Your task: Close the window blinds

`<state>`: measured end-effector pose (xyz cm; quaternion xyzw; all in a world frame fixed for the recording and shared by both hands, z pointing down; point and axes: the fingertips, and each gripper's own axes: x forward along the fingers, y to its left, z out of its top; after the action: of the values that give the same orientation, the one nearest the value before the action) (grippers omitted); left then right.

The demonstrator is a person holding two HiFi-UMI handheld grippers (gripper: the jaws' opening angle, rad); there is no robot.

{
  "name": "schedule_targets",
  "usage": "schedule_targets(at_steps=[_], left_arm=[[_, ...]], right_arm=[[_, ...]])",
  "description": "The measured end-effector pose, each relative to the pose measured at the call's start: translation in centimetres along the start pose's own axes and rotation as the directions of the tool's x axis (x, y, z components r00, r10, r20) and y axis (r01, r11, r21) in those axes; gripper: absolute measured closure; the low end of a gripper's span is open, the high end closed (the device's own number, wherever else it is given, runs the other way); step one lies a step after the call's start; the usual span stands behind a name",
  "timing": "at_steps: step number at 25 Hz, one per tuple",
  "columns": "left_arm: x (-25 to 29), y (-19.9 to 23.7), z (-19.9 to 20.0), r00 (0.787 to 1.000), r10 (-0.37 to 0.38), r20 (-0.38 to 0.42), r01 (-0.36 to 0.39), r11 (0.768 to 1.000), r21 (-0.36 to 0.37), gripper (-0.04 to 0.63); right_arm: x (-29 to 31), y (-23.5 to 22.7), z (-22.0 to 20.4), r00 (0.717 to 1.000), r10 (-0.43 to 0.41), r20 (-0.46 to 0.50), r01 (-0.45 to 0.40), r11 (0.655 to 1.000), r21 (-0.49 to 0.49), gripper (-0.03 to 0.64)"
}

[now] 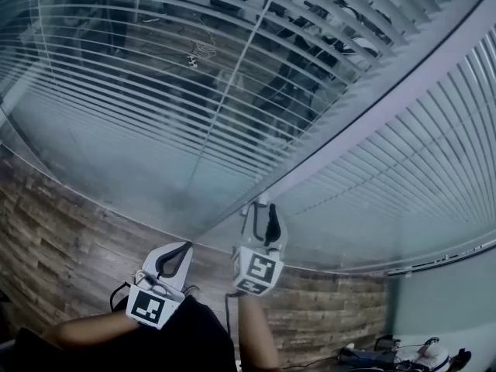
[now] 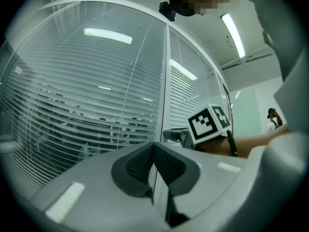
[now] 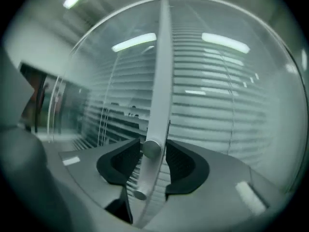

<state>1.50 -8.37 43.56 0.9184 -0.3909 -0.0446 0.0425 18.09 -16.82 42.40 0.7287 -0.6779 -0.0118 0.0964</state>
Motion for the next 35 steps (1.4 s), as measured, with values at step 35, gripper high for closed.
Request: schedule_targets(at_steps=[35], left_arm=[[0.8, -0.8, -0.1, 1.0, -0.001, -0.026, 0.0, 1.0, -0.022, 0.594]], right_arm=[[0.6, -1.1, 0.5, 0.996, 0.041, 0.079, -0.072, 0.891, 0.448, 0.488]])
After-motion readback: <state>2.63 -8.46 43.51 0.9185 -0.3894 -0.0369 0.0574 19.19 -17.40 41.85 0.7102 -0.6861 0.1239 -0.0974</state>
